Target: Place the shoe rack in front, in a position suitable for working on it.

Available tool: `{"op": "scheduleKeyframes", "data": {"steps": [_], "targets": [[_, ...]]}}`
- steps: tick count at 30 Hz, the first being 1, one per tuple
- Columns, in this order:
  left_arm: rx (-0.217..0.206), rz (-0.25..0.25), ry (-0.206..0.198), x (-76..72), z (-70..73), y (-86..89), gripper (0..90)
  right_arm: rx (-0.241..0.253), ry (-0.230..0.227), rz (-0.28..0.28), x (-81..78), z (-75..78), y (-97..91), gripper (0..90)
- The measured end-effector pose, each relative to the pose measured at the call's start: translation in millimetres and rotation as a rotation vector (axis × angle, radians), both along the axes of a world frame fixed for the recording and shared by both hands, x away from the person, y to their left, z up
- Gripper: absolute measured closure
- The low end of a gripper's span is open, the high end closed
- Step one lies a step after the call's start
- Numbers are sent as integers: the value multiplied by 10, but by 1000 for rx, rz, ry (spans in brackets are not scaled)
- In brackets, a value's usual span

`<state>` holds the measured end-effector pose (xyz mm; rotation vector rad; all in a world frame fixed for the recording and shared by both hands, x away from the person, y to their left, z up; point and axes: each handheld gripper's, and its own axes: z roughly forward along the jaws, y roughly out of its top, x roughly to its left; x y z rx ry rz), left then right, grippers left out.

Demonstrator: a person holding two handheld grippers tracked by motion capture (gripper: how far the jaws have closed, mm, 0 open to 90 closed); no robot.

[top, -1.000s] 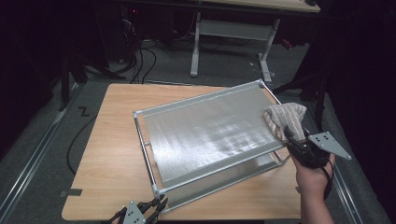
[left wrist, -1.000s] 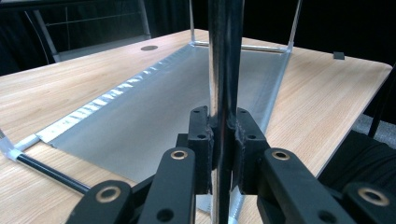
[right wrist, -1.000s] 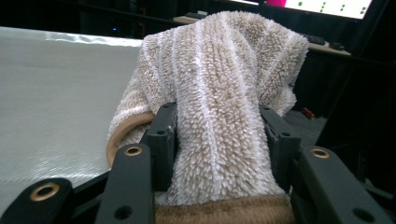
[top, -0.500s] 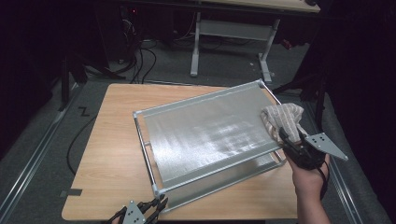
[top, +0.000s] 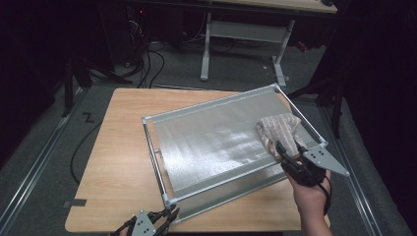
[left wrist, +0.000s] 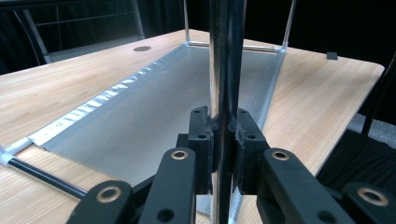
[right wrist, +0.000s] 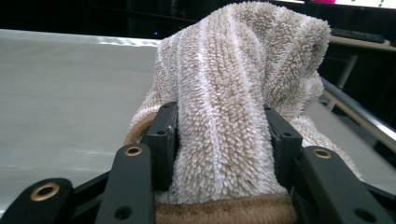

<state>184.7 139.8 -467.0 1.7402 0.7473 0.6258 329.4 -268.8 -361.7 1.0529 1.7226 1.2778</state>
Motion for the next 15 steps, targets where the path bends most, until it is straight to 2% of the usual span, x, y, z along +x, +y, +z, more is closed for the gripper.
{"op": "scheduleKeyframes", "data": {"steps": [5, 10, 15], "targets": [[2, -13, -1, 21, 2, -3, 801, 9, 2, 31, -122, -12, 222, 553], [10, -18, -6, 35, 2, -18, 799, -5, 0, 95, -240, -6, 489, 553], [11, -23, -5, 43, 4, -25, 799, 1, -6, 160, -369, -12, 755, 550]]}}
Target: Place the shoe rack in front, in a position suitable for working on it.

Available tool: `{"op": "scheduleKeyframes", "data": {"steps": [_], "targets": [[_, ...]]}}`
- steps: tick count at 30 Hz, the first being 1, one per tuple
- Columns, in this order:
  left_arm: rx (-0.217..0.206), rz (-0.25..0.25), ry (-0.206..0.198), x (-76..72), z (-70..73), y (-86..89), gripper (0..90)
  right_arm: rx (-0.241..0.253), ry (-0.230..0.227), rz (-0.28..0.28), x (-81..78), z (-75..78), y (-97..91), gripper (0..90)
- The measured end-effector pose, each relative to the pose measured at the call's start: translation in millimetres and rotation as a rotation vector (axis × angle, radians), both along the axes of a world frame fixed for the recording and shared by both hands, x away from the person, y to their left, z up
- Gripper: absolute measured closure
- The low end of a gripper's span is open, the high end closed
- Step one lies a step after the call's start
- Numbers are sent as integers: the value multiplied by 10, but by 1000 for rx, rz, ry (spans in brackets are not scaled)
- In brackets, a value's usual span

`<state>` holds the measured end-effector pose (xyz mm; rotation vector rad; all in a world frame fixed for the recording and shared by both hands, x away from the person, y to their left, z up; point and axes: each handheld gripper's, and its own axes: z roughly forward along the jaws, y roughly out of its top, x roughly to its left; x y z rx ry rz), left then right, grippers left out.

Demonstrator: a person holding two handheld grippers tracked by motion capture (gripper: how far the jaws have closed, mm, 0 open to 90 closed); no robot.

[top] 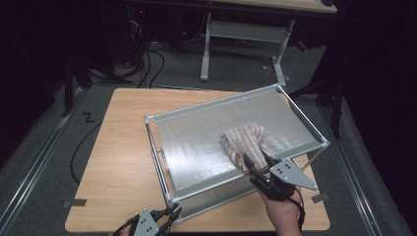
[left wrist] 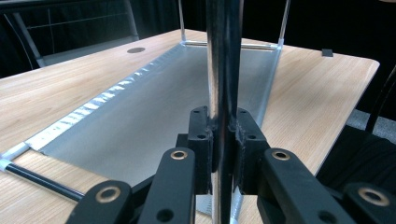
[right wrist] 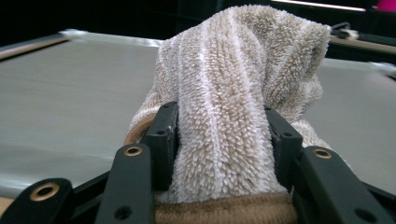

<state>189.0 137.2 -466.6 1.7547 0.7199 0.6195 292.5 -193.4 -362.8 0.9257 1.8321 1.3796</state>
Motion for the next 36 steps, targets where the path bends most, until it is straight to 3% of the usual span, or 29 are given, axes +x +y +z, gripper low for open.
{"op": "scheduleKeyframes", "data": {"steps": [21, 31, 36], "targets": [[5, -3, -1, 3, 0, 3, 798, 12, -18, 277, -480, -3, 999, 532], [8, -2, -3, 3, 1, 2, 797, 15, -28, 392, -680, 6, 1286, 533], [12, -3, -3, 3, 2, 4, 797, 6, -25, 409, -696, 17, 1341, 527]]}}
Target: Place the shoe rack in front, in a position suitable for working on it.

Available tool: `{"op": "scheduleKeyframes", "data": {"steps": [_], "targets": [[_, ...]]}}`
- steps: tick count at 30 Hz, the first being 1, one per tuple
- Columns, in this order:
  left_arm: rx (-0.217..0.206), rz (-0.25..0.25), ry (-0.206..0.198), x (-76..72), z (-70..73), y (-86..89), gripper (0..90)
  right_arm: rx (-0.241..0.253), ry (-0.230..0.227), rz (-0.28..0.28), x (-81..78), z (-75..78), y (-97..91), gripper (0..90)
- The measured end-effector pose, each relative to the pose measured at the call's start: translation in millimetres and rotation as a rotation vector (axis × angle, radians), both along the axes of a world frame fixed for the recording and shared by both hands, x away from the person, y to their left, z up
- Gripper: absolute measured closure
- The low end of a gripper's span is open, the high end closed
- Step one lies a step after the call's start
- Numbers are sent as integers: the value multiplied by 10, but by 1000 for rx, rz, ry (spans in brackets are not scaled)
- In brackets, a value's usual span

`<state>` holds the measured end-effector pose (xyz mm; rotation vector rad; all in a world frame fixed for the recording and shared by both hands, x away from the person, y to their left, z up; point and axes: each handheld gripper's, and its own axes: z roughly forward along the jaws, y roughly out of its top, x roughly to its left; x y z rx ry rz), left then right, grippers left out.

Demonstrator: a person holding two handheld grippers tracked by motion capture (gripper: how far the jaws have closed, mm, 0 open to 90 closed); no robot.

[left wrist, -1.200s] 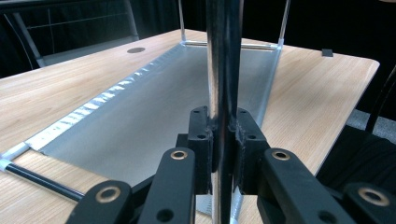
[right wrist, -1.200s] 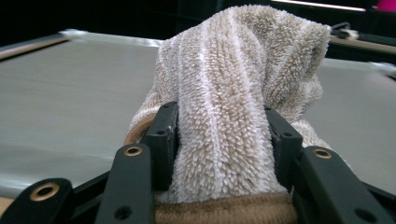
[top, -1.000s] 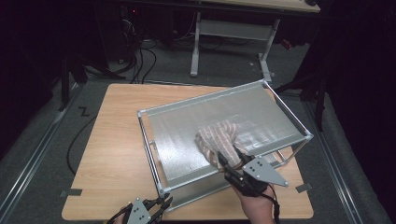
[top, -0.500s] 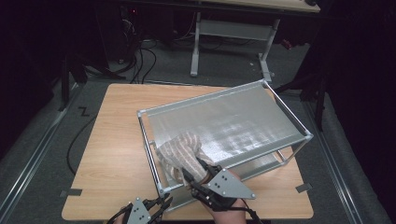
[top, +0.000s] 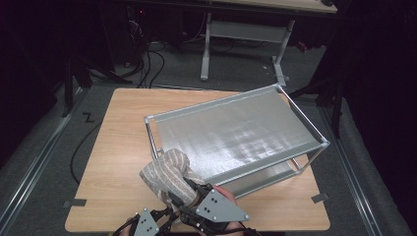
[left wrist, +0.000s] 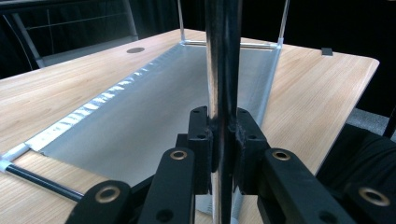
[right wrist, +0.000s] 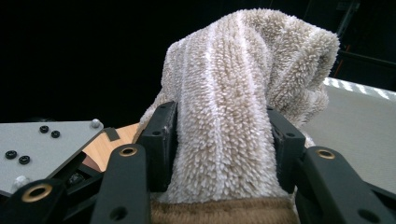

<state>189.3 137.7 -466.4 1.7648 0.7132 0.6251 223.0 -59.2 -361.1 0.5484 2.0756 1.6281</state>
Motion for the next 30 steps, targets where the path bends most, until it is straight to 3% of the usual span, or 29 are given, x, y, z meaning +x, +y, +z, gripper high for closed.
{"op": "scheduleKeyframes", "data": {"steps": [17, 20, 30], "targets": [[3, -1, 0, 0, 0, -8, 797, -7, 5, -23, 82, -19, -100, 520], [-2, 0, 1, 2, -2, -9, 797, -10, 3, -52, 130, -18, -195, 521], [-7, 7, 3, 9, -4, -10, 798, -42, -3, -236, 447, 7, -759, 522]]}}
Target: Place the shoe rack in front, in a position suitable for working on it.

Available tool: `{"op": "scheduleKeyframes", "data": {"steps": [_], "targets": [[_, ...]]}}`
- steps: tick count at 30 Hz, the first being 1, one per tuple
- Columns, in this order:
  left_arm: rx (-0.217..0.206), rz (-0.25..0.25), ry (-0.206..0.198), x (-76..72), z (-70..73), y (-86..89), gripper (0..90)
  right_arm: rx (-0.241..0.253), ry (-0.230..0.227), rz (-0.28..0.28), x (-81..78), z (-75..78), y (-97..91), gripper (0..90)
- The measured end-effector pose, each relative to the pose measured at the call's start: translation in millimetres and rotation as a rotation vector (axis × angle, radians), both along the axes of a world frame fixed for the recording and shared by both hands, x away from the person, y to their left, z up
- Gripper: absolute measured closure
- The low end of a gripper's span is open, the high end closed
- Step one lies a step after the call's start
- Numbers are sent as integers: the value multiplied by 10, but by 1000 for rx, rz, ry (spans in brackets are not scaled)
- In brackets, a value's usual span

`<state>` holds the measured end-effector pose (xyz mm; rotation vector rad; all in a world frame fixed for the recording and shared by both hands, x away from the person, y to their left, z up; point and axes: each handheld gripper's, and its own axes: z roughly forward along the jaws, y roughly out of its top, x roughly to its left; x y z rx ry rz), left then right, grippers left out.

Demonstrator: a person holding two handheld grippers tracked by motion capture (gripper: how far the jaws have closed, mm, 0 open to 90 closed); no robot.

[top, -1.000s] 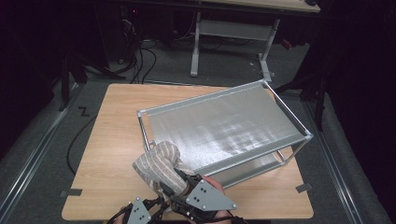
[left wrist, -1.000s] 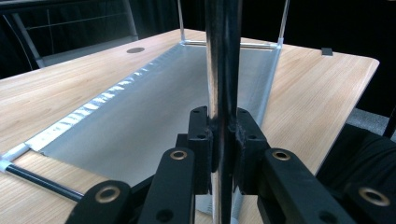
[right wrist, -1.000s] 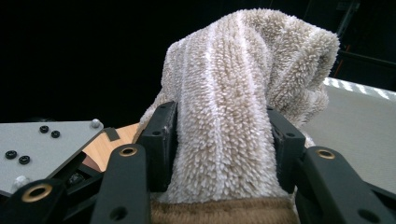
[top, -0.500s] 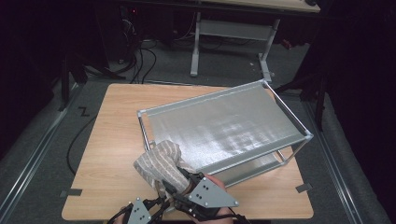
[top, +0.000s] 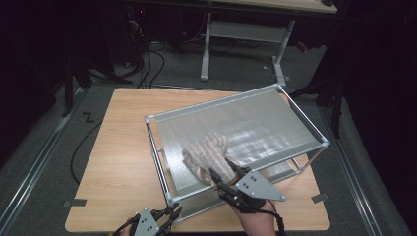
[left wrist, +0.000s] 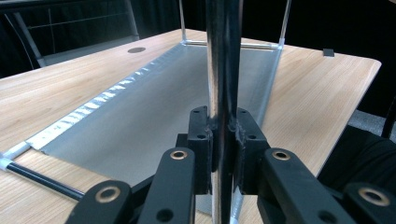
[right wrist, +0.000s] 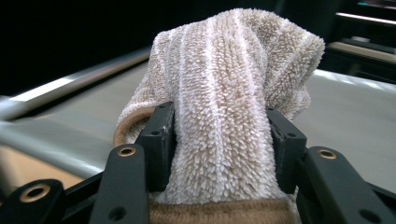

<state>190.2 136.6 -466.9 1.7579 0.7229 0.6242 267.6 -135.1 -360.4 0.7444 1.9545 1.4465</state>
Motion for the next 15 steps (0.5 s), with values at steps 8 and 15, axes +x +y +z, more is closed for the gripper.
{"op": "scheduleKeyframes", "data": {"steps": [8, 15], "targets": [[-5, 1, 1, -1, -2, -2, 798, 23, 10, -177, 286, -14, -704, 522], [-3, 4, -3, -2, -4, -3, 798, 39, 26, -307, 525, -1, -1275, 521]]}}
